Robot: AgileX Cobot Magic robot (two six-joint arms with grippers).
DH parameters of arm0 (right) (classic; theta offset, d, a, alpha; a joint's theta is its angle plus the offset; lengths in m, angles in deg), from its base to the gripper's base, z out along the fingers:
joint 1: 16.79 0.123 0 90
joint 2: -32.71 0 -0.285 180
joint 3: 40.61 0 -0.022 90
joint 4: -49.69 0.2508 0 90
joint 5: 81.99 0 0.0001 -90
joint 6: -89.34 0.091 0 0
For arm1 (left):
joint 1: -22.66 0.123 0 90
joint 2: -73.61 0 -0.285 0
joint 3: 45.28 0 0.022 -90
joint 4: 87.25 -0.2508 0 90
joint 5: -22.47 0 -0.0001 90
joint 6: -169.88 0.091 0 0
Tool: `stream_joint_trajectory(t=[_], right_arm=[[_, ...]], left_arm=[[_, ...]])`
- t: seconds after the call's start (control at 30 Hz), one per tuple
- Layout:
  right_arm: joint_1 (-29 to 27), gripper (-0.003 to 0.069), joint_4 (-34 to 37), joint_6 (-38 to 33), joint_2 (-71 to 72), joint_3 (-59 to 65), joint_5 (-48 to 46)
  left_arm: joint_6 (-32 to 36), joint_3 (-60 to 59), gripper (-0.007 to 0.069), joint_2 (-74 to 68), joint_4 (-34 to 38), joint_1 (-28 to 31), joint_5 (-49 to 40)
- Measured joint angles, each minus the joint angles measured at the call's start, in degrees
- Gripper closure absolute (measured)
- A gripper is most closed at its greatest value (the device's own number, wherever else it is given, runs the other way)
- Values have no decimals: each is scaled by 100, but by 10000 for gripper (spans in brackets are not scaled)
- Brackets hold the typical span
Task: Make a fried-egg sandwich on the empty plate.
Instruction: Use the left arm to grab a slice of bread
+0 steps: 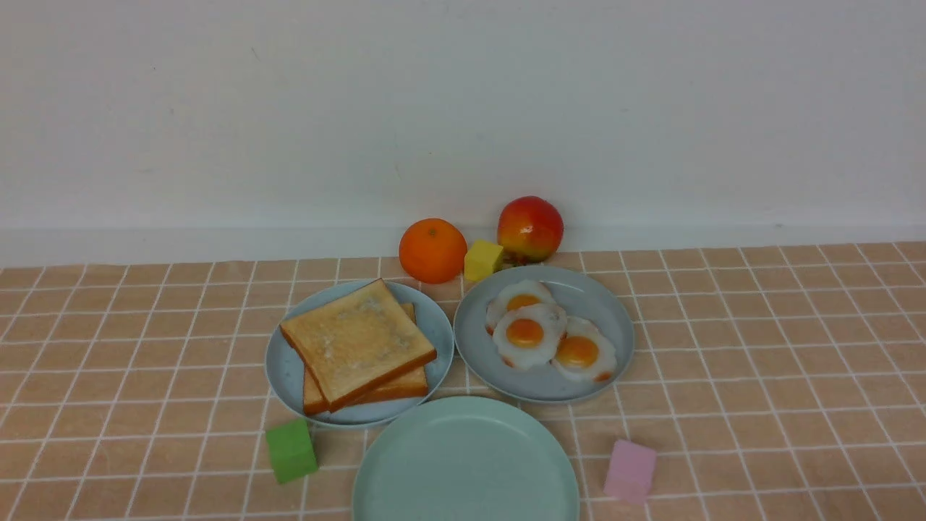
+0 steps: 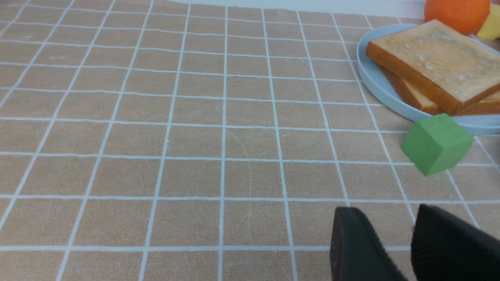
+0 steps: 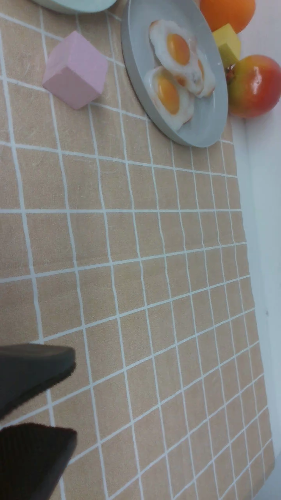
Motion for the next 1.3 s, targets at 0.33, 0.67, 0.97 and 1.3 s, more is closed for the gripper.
stream_joint_trajectory(t=[0.33, 0.67, 0.97, 1.3], right_arm=[[0, 419, 0, 0, 0, 0, 0], [0, 419, 0, 0, 0, 0, 0], [-5, 419, 0, 0, 0, 0, 0], [-5, 419, -11, 0, 0, 44, 1141]], left_arm=[[0, 0, 386, 0, 0, 0, 0], [0, 0, 386, 0, 0, 0, 1], [0, 0, 386, 0, 0, 0, 1], [0, 0, 386, 0, -18, 0, 561]])
